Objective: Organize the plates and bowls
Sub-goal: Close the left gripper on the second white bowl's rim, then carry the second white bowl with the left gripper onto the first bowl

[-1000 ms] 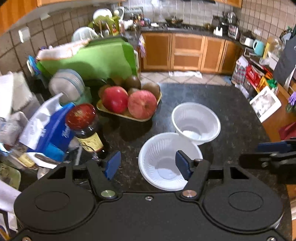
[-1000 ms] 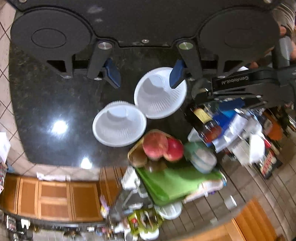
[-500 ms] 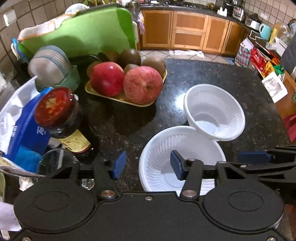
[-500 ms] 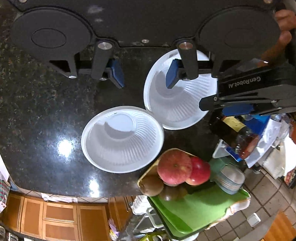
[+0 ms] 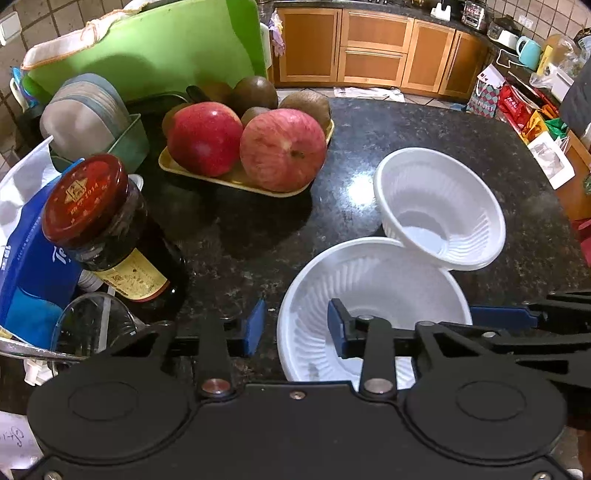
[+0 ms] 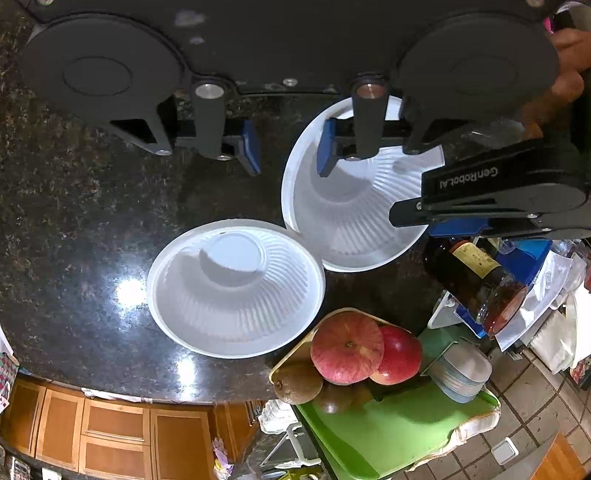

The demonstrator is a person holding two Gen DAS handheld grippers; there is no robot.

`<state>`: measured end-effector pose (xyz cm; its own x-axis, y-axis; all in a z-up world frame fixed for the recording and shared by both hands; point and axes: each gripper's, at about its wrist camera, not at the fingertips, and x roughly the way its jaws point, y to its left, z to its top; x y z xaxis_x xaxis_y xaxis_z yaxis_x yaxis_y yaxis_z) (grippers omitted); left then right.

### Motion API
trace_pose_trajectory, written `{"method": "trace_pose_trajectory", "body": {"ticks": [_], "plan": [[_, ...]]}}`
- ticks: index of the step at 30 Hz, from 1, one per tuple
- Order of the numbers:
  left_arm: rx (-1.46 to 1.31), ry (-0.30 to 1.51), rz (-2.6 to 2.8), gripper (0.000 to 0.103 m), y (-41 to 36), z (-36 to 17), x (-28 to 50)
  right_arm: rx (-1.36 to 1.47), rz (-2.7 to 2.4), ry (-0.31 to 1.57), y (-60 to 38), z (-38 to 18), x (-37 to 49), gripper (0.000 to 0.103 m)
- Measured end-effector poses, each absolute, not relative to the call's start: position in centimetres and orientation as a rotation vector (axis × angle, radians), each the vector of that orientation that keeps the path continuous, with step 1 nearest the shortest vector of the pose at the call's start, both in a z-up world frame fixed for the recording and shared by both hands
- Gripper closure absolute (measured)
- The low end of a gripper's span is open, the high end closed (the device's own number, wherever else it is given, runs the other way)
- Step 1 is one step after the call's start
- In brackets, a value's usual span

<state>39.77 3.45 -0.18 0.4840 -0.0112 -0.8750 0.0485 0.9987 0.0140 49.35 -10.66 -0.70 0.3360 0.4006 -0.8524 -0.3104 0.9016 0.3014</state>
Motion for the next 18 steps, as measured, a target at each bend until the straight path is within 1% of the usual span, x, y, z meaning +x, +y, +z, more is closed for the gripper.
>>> {"method": "trace_pose_trajectory", "body": {"ticks": [2, 3, 5, 7, 8, 10, 18], "plan": [[0.036, 1.065, -0.032, 0.057, 3.6, -0.3, 39.7, 0.087, 0.469, 1.141, -10.6, -0.8, 49.3, 0.072], [0.035, 1.064, -0.031, 0.058, 3.6, -0.4, 39.8, 0.082, 0.472, 1.139, -10.5, -0.9, 49.3, 0.075], [0.038, 1.065, -0.028, 0.061, 3.6, -0.5, 39.8, 0.072, 0.475, 1.136, -10.3, -1.0, 49.3, 0.079], [0.041, 1.079, -0.029, 0.069, 3.4, -0.8, 40.0, 0.069, 0.476, 1.134, -10.2, -1.1, 49.2, 0.083], [0.037, 1.088, -0.033, 0.071, 3.4, -1.0, 40.1, 0.072, 0.478, 1.135, -10.2, -1.2, 49.2, 0.084], [0.030, 1.102, -0.036, 0.081, 3.3, -1.4, 40.3, 0.081, 0.475, 1.138, -10.2, -1.3, 49.2, 0.085], [0.030, 1.116, -0.039, 0.083, 3.5, -1.3, 39.5, 0.068, 0.493, 1.154, -10.0, -1.1, 48.5, 0.085]]}}
